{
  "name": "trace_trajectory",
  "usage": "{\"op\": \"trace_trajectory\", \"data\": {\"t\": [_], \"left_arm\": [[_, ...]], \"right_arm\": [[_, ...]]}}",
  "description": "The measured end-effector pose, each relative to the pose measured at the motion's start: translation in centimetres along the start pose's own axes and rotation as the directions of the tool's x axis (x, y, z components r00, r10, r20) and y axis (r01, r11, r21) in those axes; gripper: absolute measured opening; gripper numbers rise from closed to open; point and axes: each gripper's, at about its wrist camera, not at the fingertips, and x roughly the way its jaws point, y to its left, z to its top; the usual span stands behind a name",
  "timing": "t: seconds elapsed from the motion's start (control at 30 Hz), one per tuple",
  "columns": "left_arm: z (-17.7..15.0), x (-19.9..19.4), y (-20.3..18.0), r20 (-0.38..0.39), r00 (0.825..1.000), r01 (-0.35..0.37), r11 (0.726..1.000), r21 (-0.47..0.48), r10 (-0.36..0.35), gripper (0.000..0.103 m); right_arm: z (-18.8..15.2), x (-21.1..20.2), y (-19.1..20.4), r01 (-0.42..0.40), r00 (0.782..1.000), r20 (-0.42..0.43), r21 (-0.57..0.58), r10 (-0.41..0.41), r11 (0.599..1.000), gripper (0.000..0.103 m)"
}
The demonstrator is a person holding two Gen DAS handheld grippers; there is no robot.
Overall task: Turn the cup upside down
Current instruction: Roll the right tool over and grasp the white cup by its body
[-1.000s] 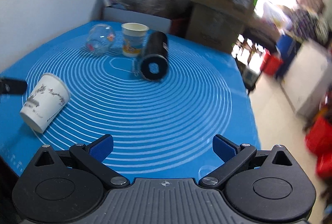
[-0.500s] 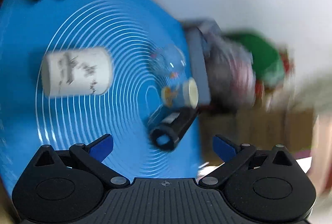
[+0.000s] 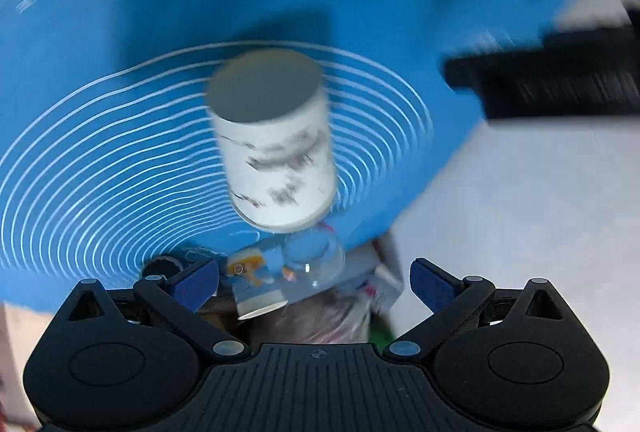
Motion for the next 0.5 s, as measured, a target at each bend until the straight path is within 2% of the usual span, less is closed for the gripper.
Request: {"op": "trace_trajectory", "data": {"t": [0.23, 0.4, 0.5], "left_arm": [[-0.3, 0.6, 0.5, -0.006, 1.000, 0.017, 1.000, -0.023, -0.017, 0.090], [-0.3, 0.5, 0.7, -0.001, 1.000, 0.028, 0.999, -0.030, -0.028, 0.090], [-0.3, 0.6, 0.8, 0.000, 0.999, 0.034, 0.999, -0.033, -0.034, 0.090]], "right_arm": [[1.6, 0.0, 3.1, -0.044, 0.992, 0.106, -0.242, 0.071, 0.969, 0.103], [2.0, 0.7, 4.0, -0.025, 0.987, 0.142, -0.314, 0.073, 0.949, 0.103], [1.8, 1.4, 4.5, -0.009, 0.986, 0.152, -0.360, 0.068, 0.933, 0.095]]}}
